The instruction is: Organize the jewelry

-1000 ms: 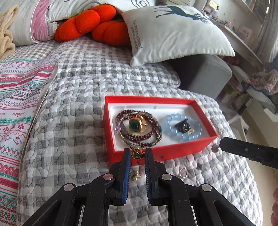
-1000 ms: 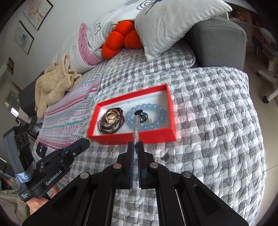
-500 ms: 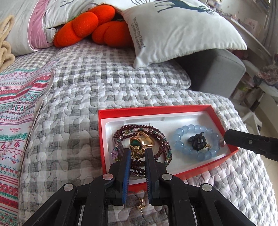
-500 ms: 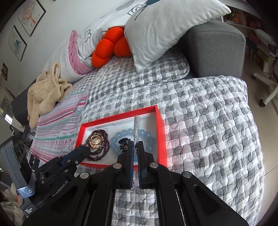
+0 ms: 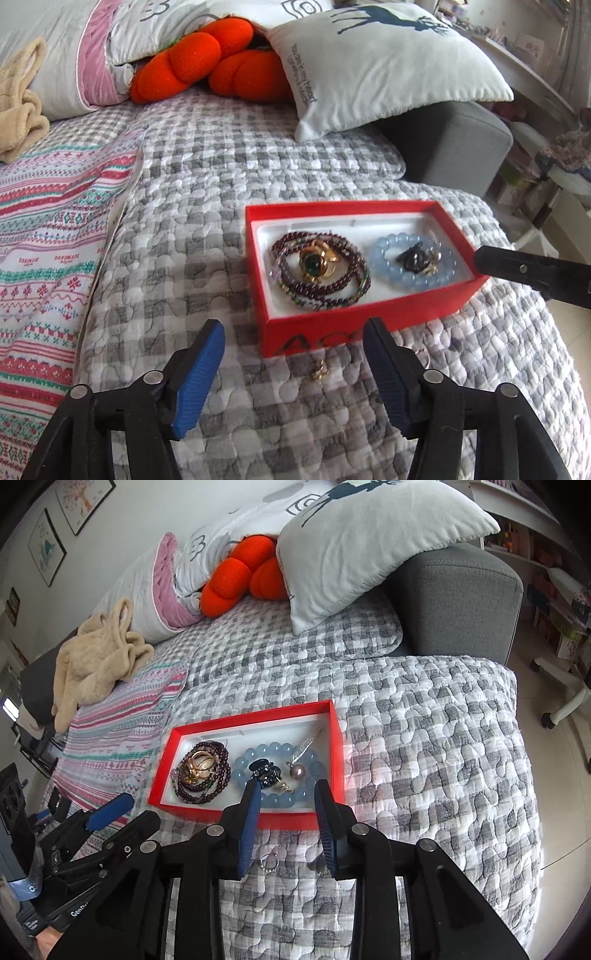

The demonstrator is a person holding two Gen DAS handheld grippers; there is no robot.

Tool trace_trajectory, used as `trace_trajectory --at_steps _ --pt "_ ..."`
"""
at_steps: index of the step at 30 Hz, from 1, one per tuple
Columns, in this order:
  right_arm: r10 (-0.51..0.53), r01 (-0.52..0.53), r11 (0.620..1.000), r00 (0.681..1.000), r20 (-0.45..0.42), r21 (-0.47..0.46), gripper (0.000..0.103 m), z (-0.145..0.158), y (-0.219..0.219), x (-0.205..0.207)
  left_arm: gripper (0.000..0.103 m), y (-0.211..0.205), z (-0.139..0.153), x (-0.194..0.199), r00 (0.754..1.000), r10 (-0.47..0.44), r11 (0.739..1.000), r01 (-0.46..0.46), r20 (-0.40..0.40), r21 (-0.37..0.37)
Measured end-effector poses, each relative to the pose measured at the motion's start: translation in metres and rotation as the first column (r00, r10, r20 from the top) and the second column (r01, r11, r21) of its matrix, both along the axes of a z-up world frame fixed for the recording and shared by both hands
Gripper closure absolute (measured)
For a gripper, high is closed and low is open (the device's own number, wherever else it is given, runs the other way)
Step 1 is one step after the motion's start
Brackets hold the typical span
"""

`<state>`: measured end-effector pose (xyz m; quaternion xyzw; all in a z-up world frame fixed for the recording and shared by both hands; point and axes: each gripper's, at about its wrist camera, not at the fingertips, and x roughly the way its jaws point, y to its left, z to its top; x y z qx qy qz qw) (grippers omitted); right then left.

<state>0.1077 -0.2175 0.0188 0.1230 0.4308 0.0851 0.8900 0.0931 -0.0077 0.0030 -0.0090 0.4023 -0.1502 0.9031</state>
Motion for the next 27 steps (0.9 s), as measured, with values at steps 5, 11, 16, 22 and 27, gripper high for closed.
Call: trace_trajectory --at_steps 5,11,16,22,27 --pt "0.021 -0.021 0.998 1.000 -0.009 -0.053 0.051 -0.006 0.004 -0.023 0.028 0.013 -0.016 -0.010 0.998 0.026 0.998 -0.024 -0.049 0.054" --pt "0.015 -0.019 0.992 0.999 -0.033 -0.121 0.049 -0.017 0.006 -0.040 0.025 0.017 -0.036 -0.018 0.996 0.024 0.996 -0.016 -0.090 0.093" --pt "0.025 -0.040 0.985 0.995 -0.093 -0.167 0.049 -0.034 0.013 -0.041 0.025 0.006 -0.051 -0.019 0.995 -0.037 0.994 0.046 -0.094 0.101" --pt "0.025 -0.047 0.984 0.992 -0.122 -0.173 0.049 -0.043 0.014 -0.038 0.065 -0.008 -0.052 -0.014 0.982 -0.152 0.988 0.153 -0.113 -0.003" --pt "0.030 -0.054 0.983 0.990 -0.136 -0.174 0.049 -0.047 0.015 -0.035 0.069 -0.017 -0.054 -0.003 0.977 -0.169 0.986 0.165 -0.130 -0.039"
